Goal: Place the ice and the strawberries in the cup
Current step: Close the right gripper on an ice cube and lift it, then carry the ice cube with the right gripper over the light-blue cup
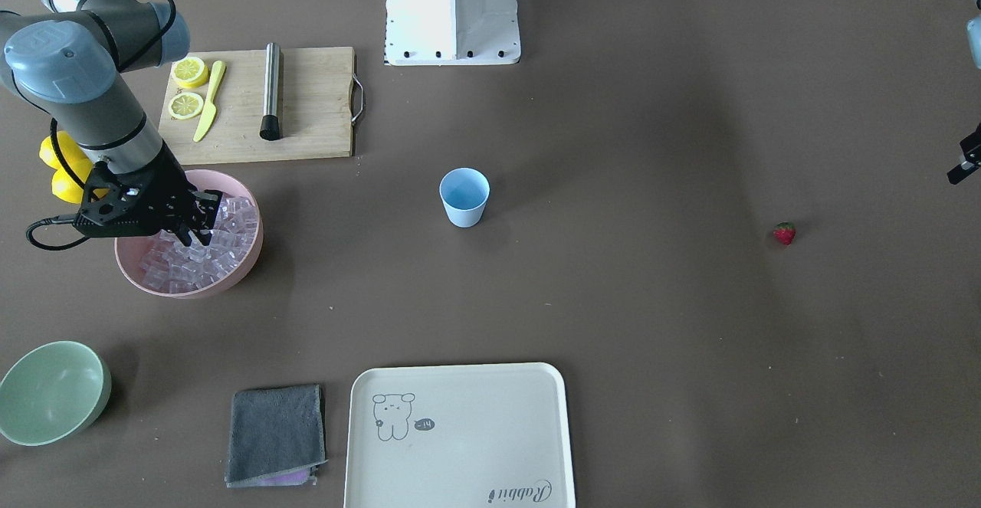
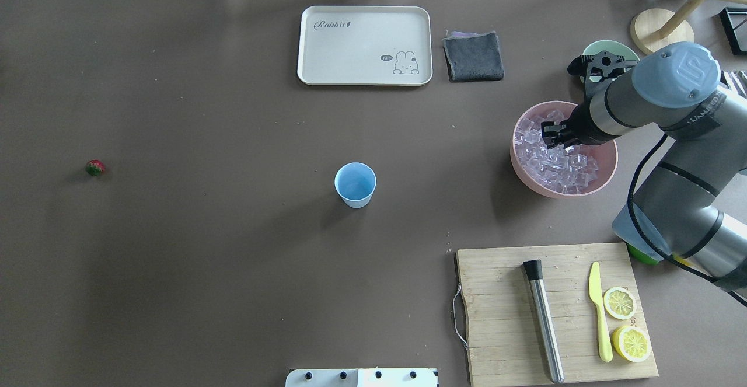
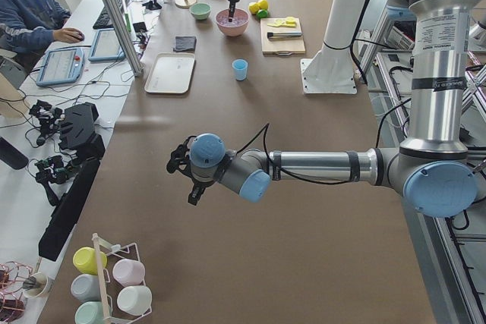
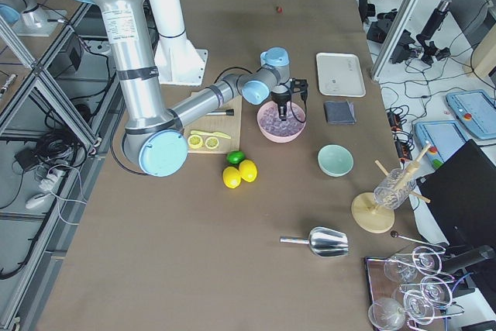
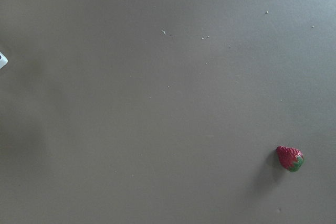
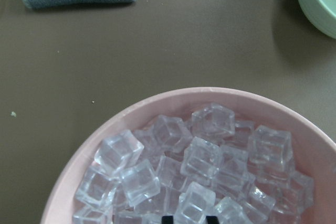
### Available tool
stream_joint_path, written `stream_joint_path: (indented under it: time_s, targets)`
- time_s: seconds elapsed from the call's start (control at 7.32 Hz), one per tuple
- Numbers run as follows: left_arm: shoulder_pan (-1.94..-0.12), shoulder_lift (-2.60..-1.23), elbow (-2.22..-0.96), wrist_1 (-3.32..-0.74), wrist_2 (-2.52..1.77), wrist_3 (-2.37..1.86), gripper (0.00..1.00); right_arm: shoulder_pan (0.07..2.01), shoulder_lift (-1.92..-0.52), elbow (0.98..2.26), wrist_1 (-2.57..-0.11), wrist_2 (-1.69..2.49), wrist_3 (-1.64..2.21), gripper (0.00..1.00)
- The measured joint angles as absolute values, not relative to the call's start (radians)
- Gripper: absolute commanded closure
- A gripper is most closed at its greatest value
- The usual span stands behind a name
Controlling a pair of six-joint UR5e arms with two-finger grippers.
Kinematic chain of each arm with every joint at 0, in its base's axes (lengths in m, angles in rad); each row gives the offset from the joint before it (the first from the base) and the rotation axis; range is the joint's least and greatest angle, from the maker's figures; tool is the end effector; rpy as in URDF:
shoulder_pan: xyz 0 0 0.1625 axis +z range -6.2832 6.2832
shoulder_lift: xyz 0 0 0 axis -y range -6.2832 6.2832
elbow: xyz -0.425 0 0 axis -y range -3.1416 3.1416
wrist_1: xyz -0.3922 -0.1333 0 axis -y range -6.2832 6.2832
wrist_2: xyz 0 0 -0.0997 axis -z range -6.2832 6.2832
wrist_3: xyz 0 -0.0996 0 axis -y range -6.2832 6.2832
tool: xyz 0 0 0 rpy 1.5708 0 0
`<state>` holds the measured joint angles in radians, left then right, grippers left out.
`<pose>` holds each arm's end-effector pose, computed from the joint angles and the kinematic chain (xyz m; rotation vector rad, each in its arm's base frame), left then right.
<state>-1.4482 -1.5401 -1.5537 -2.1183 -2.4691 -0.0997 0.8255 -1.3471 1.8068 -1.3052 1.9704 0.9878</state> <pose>0.0057 -0.4990 0.6127 0.3652 0.9256 0.2453 -0.3247 -0.4913 0.4054 0.1721 -0.7920 0.0842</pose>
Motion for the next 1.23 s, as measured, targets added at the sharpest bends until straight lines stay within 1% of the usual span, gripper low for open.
stream_joint_path:
  time_s: [0.27, 0.55, 0.68, 0.96, 1.23]
  targets:
    - [-1.448, -1.54, -1.554, -2.118, -2.47, -0.1, 0.02, 0.848, -1.298, 1.874, -1.437, 1.999, 0.999, 1.0]
    - [-1.448, -1.54, -1.554, -2.118, -2.47, -0.1, 0.02, 0.832, -1.187, 1.899, -1.564, 2.003, 1.076, 1.0]
    - [-1.448, -1.54, -1.554, -2.118, -2.47, -0.1, 0.02, 0.789, -1.132, 1.899, -1.587, 1.972, 1.127, 1.0]
    - [-1.448, -1.54, -1.554, -2.117, -2.47, -0.1, 0.02, 0.666, -1.003, 1.878, -1.6, 1.857, 1.26, 1.0]
    - [-1.448, -1.54, -1.552, -2.117, -2.47, -0.1, 0.02, 0.546, -0.855, 1.801, -1.623, 1.721, 1.424, 1.0]
